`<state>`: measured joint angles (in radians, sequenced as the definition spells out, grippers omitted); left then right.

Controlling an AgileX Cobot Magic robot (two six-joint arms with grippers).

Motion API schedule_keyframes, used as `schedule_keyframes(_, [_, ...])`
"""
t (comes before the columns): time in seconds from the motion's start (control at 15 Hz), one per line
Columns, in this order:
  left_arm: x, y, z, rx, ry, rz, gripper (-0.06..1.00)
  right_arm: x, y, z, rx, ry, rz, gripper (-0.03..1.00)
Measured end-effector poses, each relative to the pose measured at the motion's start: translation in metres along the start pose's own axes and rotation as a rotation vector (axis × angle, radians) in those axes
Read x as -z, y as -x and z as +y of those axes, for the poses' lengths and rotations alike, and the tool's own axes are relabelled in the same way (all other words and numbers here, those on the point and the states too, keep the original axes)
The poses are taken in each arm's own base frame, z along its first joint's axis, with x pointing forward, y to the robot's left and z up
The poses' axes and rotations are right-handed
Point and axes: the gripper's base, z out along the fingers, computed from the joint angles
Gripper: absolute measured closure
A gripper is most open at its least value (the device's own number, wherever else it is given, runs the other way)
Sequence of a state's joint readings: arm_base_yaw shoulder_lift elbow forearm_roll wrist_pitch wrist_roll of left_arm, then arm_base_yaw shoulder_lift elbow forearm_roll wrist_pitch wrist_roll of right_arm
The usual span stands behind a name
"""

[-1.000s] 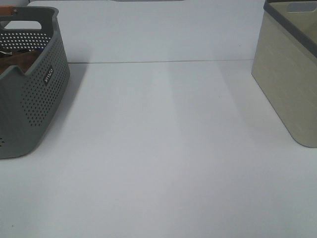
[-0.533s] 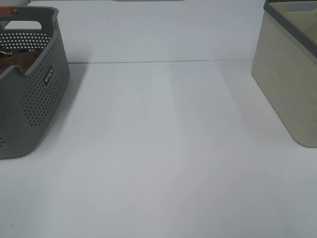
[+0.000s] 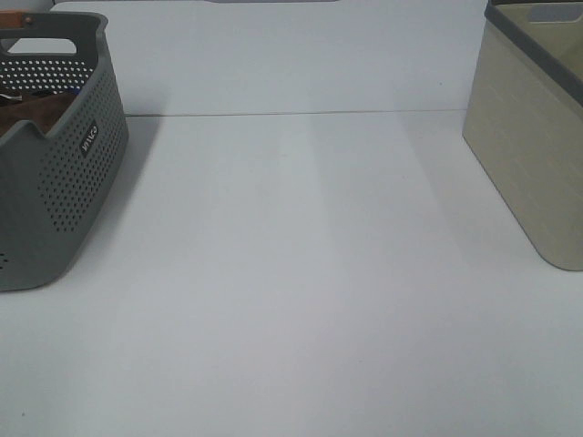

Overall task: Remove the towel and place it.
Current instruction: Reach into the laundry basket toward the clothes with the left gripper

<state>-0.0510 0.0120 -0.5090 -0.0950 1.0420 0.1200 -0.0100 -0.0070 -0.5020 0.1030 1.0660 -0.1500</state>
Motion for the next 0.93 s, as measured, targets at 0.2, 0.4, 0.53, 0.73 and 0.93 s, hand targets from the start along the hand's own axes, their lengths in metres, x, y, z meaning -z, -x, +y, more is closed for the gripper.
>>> schedule_keyframes(0.2, [-0.014,0.024,0.005,-0.002,0.019,-0.002,0.23,0.000,0.000,0.000,0.000,0.000,0.000,0.22])
schedule_keyframes(0.4, [-0.038,0.048,0.009,0.023,0.027,-0.007,0.23,0.000,0.000,0.000,0.000,0.000,0.000,0.22])
schedule_keyframes(0.53, [-0.061,0.070,0.014,0.047,0.041,-0.008,0.23,0.000,0.000,0.000,0.000,0.000,0.000,0.22])
schedule_keyframes(0.73, [-0.099,0.110,0.024,0.029,0.078,0.076,0.27,0.000,0.000,0.000,0.000,0.000,0.000,0.22])
schedule_keyframes(0.93, [-0.143,0.155,0.031,0.078,0.082,0.135,0.30,0.000,0.000,0.000,0.000,0.000,0.000,0.22])
